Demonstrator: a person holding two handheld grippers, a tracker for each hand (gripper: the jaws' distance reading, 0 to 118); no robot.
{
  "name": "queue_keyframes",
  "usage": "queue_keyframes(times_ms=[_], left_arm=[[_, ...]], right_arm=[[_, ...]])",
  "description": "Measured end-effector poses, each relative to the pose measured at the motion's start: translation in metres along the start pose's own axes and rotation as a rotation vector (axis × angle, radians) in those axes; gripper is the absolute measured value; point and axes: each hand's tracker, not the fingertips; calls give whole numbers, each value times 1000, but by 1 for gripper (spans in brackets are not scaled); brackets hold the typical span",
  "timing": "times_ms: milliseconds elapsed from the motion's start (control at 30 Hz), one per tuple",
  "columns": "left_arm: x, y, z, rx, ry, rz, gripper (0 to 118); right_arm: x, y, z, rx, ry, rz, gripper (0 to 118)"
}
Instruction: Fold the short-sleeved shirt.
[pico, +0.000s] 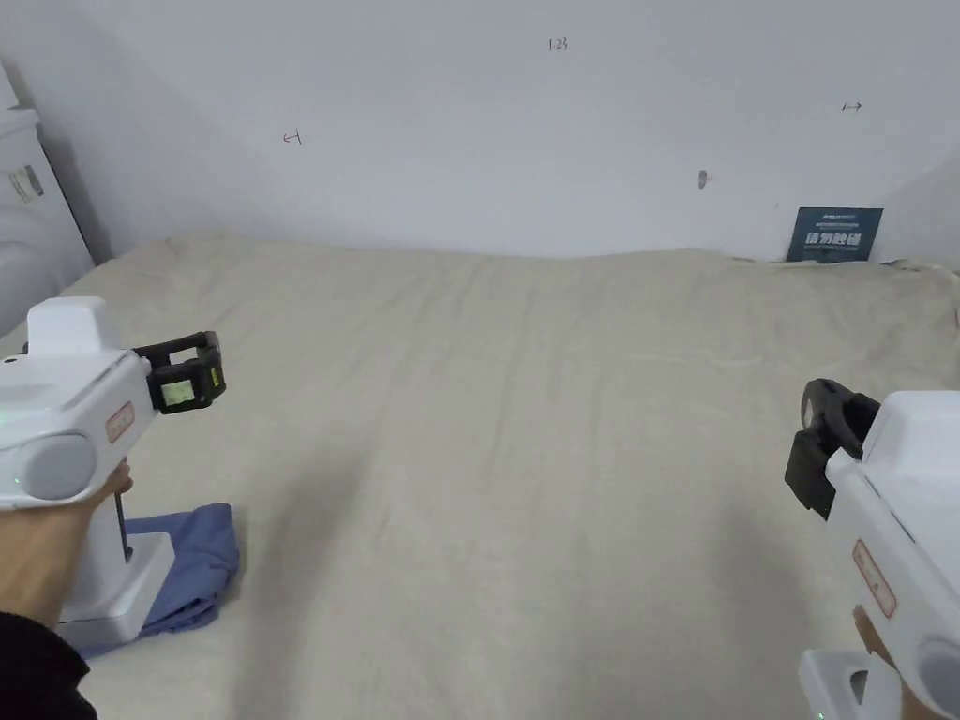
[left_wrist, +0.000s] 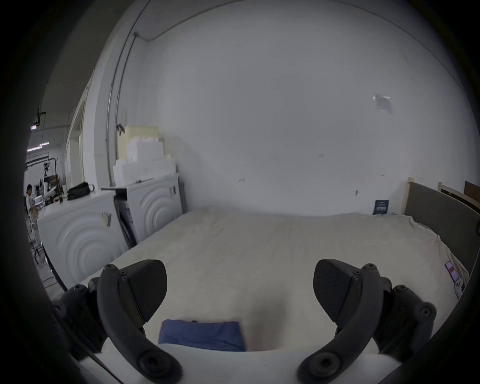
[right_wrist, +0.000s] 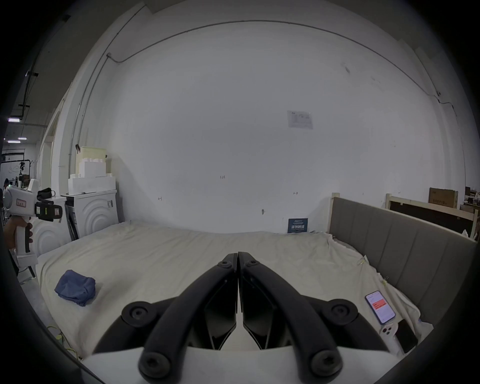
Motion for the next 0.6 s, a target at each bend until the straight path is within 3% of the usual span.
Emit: queue_keyframes(times_ms=[367,600], left_arm=[[92,-29,56,210,-20,-8,110],[129,-53,85,296,-124,-49,65]], right_arm=[[2,0,4,43,-24,-4,0],[-3,-10,-1,51,-45,-3,0]])
